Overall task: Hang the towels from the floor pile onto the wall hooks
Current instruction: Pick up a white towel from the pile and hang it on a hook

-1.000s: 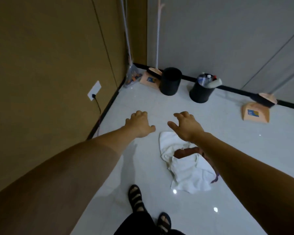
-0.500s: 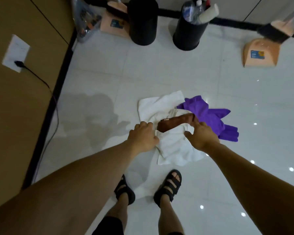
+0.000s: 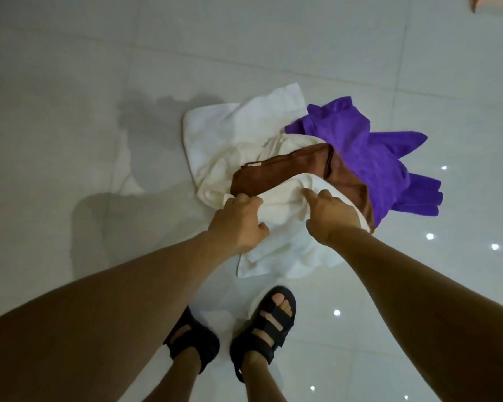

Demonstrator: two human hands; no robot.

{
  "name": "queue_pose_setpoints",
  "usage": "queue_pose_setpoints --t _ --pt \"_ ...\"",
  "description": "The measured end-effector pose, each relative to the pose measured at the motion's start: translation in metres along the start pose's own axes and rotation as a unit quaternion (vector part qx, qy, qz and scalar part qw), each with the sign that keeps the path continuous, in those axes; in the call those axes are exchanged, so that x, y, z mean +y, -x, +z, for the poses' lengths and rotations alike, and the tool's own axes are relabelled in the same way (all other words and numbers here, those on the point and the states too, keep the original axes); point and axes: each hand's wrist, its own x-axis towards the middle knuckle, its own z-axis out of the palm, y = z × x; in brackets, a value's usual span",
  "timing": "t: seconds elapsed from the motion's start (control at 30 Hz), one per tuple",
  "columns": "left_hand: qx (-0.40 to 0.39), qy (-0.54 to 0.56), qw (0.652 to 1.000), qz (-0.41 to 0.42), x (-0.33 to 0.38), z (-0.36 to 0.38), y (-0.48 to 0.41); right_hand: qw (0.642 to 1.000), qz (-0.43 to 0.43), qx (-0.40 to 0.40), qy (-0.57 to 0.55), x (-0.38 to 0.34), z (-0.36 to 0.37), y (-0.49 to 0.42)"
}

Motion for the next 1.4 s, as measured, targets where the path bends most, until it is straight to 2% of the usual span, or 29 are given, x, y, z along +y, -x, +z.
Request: queue_pose_setpoints --t 0.1,0.23,0.4,0.47,0.53,0.6,0.7,0.8,0.9,0.97,1.13,1.23,1.3,1.37,1.4 --pt "-0.001 0.008 1.0 0.009 -0.011 0.024 -0.014 0.996 -0.009 0.056 0.068 0.008 0.016 -0.026" --pt "-0.012 0.015 1.0 0.012 -0.02 0.036 -0.016 0.993 -0.014 0.114 0.036 0.022 0.023 -0.038" --pt "0.001 0.015 1.0 0.023 -0.013 0.029 -0.019 0.986 -0.03 0.102 0.127 0.03 0.013 -0.04" --pt "0.007 0.01 1.0 0.029 -0.007 0.023 -0.02 0.987 -0.053 0.083 0.127 0.026 0.01 -0.032" --pt "-0.006 0.006 0.999 0.034 -0.002 0.017 -0.012 0.995 -0.079 0.062 0.029 0.018 0.006 -0.015" --pt "-0.019 0.027 0.998 0.051 0.005 0.003 0.002 0.986 -0.098 0.073 -0.113 0.008 -0.008 0.007" --pt "0.018 0.102 0.987 0.124 0.027 -0.039 0.024 0.941 -0.148 0.149 -0.265 -0.012 -0.049 0.043" --pt "0.056 0.148 0.97 0.185 0.05 -0.096 0.05 0.912 -0.192 0.171 -0.319 -0.035 -0.109 0.083" --pt "0.03 0.164 0.975 0.148 0.06 -0.16 0.087 0.875 -0.177 0.149 -0.426 -0.06 -0.168 0.123" --pt "0.055 0.155 0.976 0.143 0.061 -0.207 0.114 0.84 -0.146 0.119 -0.509 -0.077 -0.21 0.151" --pt "0.137 0.102 0.977 0.128 0.056 -0.328 0.2 0.856 -0.191 0.137 -0.461 -0.129 -0.304 0.221" --pt "0.153 0.095 0.971 0.158 0.045 -0.399 0.261 0.896 -0.215 0.081 -0.38 -0.15 -0.361 0.263" --pt "0.131 0.086 0.978 0.135 0.042 -0.441 0.301 0.93 -0.243 0.054 -0.271 -0.168 -0.401 0.29" --pt "0.083 0.08 0.989 0.094 0.044 -0.469 0.335 0.94 -0.256 0.117 -0.194 -0.189 -0.44 0.312" --pt "0.07 0.107 0.989 0.075 0.047 -0.481 0.352 0.931 -0.265 0.163 -0.19 -0.202 -0.459 0.323"
